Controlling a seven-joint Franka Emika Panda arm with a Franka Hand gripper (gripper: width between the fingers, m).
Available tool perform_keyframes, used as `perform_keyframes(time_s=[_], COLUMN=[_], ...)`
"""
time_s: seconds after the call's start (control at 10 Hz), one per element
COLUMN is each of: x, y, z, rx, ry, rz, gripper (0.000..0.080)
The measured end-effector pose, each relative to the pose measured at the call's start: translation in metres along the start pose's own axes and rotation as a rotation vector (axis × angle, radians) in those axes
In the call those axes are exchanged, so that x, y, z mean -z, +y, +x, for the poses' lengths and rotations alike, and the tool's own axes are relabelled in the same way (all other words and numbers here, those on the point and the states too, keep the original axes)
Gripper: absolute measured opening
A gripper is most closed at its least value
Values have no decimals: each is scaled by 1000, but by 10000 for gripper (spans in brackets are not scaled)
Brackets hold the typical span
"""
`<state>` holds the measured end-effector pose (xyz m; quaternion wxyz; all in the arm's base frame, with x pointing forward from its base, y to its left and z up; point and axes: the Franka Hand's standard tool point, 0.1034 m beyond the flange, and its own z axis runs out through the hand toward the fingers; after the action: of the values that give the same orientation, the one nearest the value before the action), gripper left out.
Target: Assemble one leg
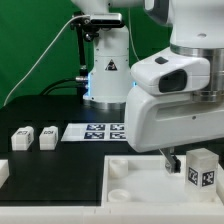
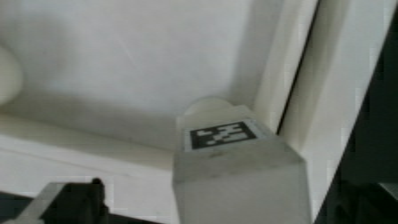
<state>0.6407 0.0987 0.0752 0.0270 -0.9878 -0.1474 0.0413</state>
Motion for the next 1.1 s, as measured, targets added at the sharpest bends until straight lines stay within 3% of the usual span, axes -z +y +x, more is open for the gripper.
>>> perform_keyframes(time_s=[0.2,0.3,0.4,0.5,0.6,0.9,1.1], x=[0,0,0,0,0,0,-1], y=[0,0,0,0,-1,-1,-3], z=[0,0,0,0,0,0,0], rx=[-16,-16,-16,-16,-16,-49,-366], ry=[0,0,0,0,0,0,21], rz=[0,0,0,0,1,2,15], gripper=[649,514,514,375,291,291,291])
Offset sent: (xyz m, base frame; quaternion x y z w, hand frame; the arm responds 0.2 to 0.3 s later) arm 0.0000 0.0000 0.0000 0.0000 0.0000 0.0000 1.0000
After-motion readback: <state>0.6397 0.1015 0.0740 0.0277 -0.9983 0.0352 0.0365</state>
